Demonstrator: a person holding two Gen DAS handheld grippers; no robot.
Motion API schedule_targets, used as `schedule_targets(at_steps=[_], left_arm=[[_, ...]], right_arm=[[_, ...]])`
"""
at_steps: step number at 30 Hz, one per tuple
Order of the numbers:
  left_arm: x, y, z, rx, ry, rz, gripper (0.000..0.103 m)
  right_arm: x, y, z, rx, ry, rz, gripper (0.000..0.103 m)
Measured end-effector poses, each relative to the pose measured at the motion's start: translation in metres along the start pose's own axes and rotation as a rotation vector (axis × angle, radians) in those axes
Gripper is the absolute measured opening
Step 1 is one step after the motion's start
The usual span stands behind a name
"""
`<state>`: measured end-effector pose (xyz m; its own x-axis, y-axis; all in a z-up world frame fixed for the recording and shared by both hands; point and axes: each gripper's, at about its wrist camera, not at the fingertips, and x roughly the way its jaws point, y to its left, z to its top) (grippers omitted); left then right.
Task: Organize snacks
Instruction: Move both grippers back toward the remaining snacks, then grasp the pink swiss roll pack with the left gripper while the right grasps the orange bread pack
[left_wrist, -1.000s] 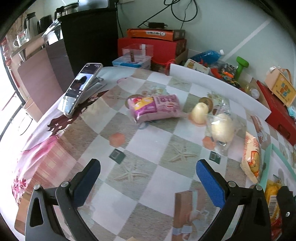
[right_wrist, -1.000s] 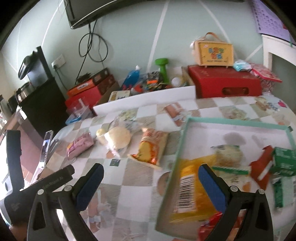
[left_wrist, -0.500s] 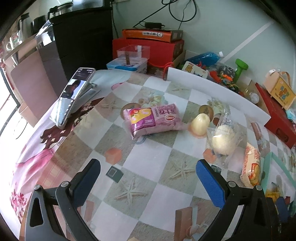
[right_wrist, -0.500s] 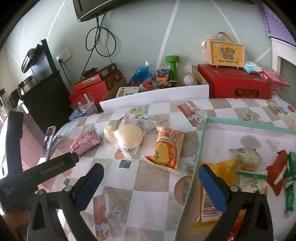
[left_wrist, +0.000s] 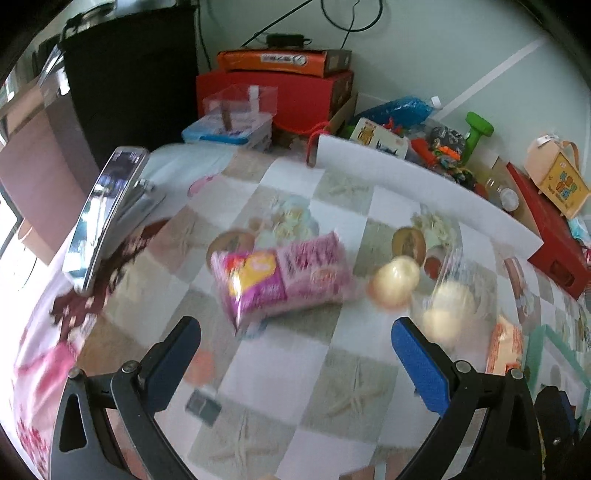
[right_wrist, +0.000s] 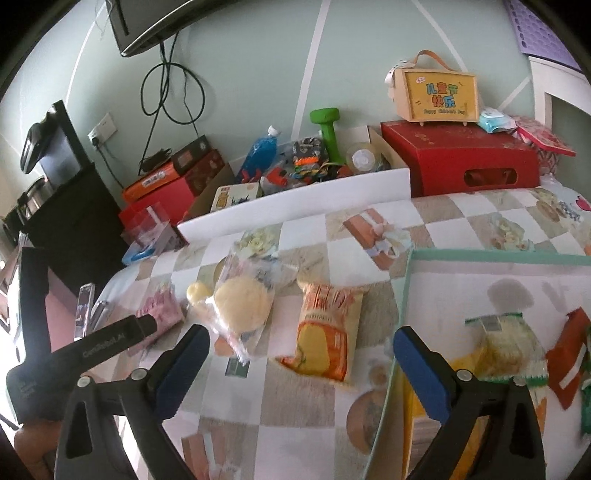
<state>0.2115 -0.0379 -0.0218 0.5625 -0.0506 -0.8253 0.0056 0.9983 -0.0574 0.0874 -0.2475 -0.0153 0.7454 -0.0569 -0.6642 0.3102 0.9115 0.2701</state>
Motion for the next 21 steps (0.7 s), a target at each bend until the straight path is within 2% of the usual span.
schedule_targets(at_steps=[7,21], left_arm=[[0.023,0.004,0.019,-0.018,0.001,0.022,0.103],[0.058,-0.007,0.020,0.015,-0.017,0.057,0.103]], right_arm=[[0.020,-0.002,0.012,-0.002,0.006,-0.025,0.092],[0.057,-0.014,0.007,0.022,0.074,-0.049,0.080]])
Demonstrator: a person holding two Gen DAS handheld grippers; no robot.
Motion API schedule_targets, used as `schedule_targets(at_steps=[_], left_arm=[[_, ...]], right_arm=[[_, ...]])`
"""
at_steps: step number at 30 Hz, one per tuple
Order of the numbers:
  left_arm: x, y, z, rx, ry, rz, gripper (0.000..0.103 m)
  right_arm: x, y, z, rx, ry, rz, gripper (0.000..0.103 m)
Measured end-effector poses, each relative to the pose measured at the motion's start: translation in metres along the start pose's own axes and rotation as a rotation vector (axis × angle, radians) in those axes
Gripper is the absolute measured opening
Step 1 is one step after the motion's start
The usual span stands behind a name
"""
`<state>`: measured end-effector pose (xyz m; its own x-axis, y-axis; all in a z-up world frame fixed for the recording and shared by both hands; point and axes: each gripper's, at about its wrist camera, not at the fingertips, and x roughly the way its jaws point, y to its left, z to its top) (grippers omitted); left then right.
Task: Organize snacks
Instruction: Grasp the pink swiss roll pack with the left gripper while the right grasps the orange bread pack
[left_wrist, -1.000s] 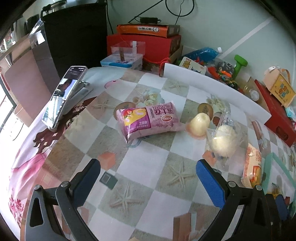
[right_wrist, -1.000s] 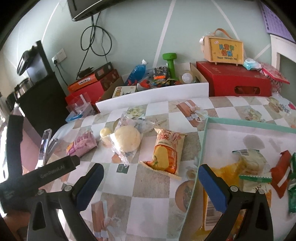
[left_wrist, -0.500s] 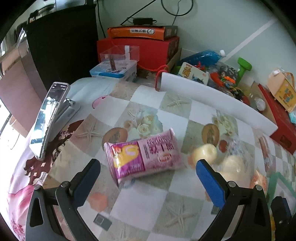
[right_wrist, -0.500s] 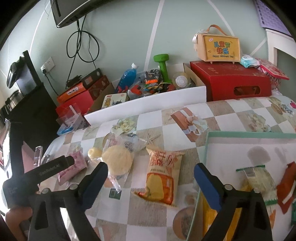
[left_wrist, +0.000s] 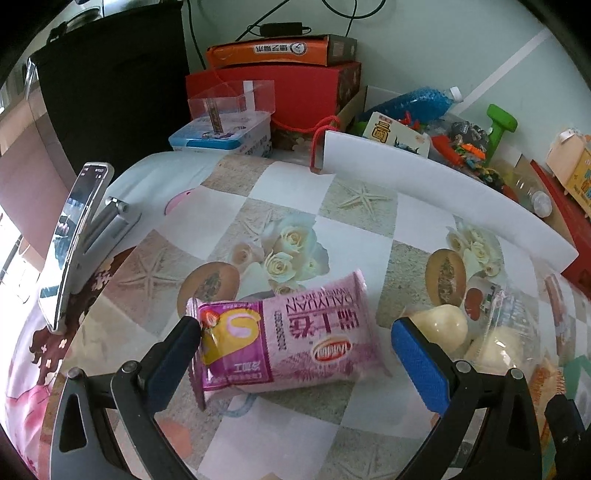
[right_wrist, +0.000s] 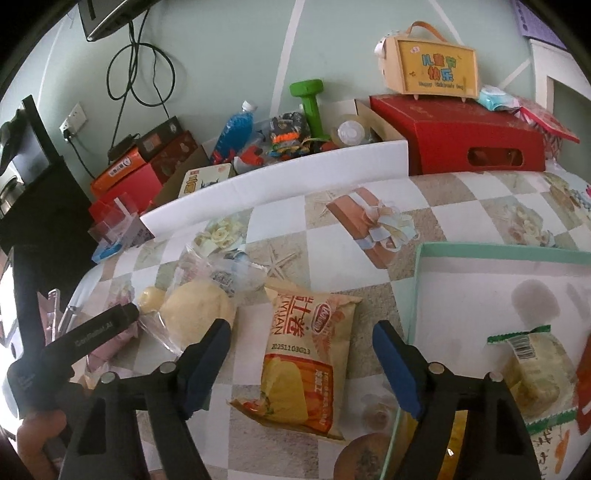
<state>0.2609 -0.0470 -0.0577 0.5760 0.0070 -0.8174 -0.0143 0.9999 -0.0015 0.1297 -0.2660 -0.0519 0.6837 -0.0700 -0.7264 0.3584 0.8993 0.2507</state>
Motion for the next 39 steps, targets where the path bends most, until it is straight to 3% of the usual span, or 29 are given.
schedule_targets(at_steps=[8,14,15,18,39], left_arm=[[0.004,0.003,-0.002,-0.005,-0.006,0.009,0.103],[0.002,0.002,-0.002,0.010,-0.021,0.019,0.094],[0.001,0.001,-0.002,0.014,-0.023,0.020,0.091],[-0.002,0.000,-0.002,0.020,-0.033,0.015,0.088],[-0.025,0.005,0.002,0.001,-0.085,-0.023,0.084]], right_arm=[[0.005,0.003,-0.004,-0.011,0.024,-0.006,0.075],[0.007,0.005,-0.005,-0.023,0.043,-0.011,0.054],[0.007,0.004,-0.005,-0.023,0.042,-0.015,0.046],[0.007,0.002,-0.005,-0.014,0.039,-0.009,0.041],[-0.010,-0.002,0.001,0.001,-0.013,0.002,0.029]])
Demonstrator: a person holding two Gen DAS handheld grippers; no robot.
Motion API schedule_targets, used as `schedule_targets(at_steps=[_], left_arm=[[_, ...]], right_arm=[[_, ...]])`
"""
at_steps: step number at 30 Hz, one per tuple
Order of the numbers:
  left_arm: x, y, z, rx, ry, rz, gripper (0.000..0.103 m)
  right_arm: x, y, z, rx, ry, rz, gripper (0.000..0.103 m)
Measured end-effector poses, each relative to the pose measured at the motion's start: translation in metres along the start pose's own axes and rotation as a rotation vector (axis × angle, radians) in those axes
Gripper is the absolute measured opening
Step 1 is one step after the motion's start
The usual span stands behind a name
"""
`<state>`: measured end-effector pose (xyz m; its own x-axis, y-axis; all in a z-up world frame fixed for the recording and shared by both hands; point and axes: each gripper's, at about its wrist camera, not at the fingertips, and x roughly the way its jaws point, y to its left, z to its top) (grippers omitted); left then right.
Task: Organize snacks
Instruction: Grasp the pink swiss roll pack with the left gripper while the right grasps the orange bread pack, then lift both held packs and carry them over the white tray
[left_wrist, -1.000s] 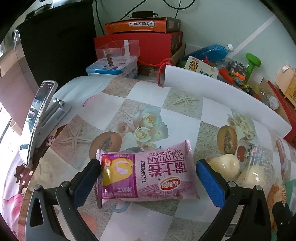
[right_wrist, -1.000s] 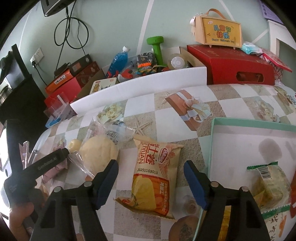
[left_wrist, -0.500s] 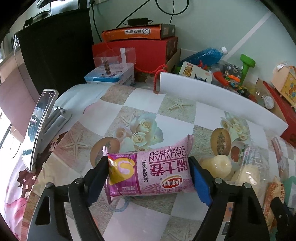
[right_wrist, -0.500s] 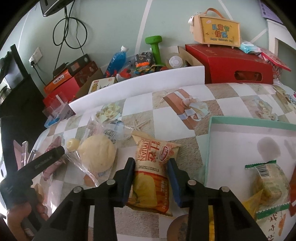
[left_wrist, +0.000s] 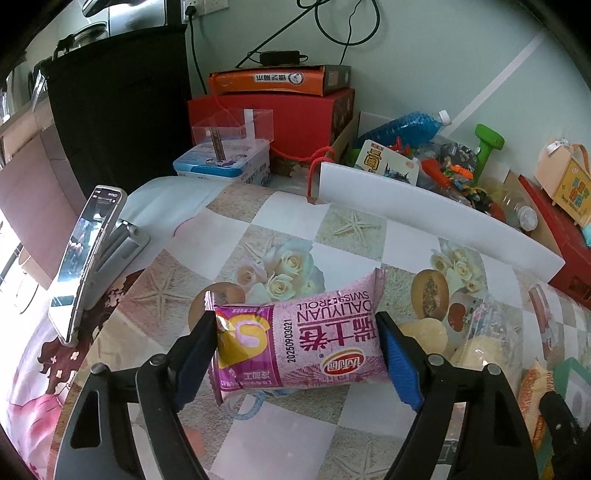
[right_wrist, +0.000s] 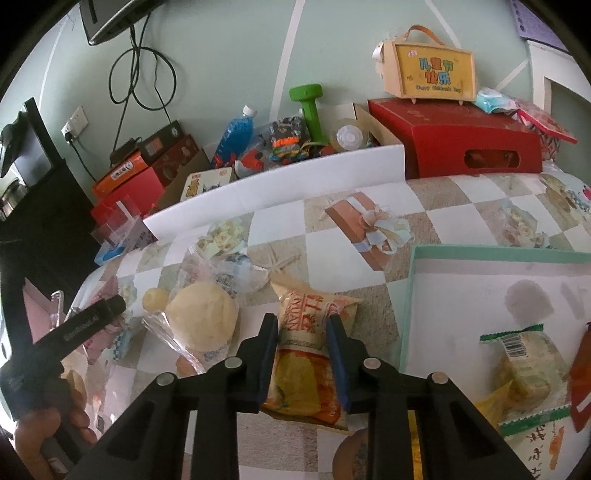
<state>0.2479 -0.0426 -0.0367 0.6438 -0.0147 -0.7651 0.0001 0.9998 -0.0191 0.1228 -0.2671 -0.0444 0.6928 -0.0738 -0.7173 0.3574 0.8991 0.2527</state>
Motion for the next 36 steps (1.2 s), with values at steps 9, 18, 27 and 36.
schedule_targets(at_steps=[9,18,27,36], left_arm=[[0.002,0.001,-0.001,-0.007,0.007,-0.005,0.084],[0.004,0.004,-0.002,-0.017,0.015,-0.010,0.084],[0.005,0.005,-0.002,-0.022,0.018,-0.013,0.084],[0.006,0.006,-0.003,-0.028,0.024,-0.015,0.084]], right_arm=[[0.009,0.003,-0.003,-0.019,0.039,-0.014,0.030],[0.018,0.004,-0.006,-0.030,0.072,-0.035,0.056],[0.024,0.016,-0.012,-0.092,0.096,-0.059,0.069],[0.032,0.029,-0.018,-0.162,0.110,-0.099,0.079]])
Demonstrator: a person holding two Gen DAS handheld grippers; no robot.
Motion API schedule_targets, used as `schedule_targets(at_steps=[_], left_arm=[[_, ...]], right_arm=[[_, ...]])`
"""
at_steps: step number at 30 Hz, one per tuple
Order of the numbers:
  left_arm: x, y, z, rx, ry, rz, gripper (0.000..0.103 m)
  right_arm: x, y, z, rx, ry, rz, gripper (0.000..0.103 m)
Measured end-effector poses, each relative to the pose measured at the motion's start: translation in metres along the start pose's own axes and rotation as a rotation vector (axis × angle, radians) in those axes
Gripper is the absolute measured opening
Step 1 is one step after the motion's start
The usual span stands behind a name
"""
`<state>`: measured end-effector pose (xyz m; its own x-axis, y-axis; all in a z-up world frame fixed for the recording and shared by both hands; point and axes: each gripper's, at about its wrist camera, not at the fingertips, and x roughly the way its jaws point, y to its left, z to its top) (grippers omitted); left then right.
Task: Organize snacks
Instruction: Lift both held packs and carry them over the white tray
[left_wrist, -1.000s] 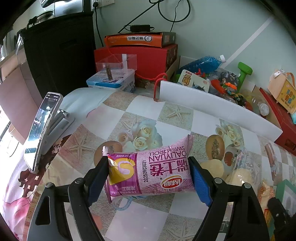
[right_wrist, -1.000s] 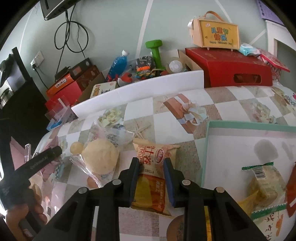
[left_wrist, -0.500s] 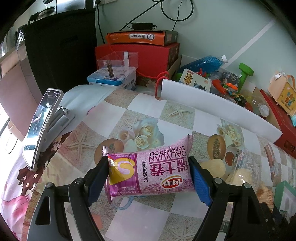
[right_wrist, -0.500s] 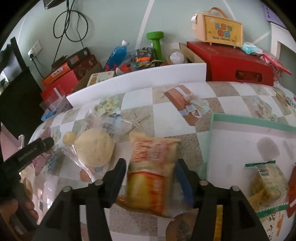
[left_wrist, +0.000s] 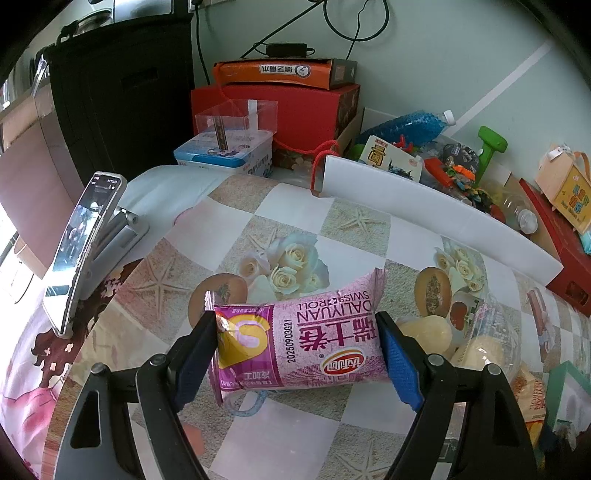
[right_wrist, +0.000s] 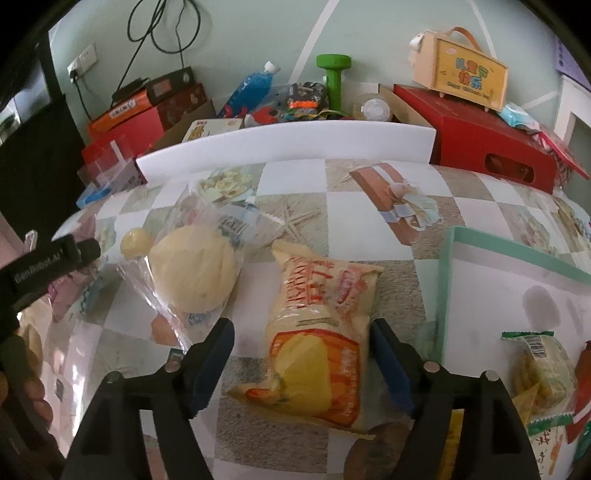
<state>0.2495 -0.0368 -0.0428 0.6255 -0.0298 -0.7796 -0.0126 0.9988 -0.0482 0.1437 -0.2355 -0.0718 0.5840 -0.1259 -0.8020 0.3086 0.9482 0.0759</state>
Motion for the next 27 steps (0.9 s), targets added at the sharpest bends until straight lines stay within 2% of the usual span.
schedule_targets(at_steps=[8,16,20,27], left_arm=[[0.002,0.000,0.000,-0.004,0.007,-0.001,0.084],[0.000,0.000,0.000,-0.006,0.005,-0.003,0.084],[-0.003,0.000,0.001,-0.007,-0.003,-0.008,0.084],[-0.013,0.000,0.002,-0.011,-0.029,-0.020,0.084]], right_arm=[[0.000,-0.001,0.001,0.010,0.001,0.002,0.078],[-0.007,-0.008,0.002,0.046,-0.019,0.047,0.043],[-0.013,-0.013,0.004,0.066,-0.040,0.058,0.039],[-0.031,-0.020,0.010,0.099,-0.095,0.062,0.039]])
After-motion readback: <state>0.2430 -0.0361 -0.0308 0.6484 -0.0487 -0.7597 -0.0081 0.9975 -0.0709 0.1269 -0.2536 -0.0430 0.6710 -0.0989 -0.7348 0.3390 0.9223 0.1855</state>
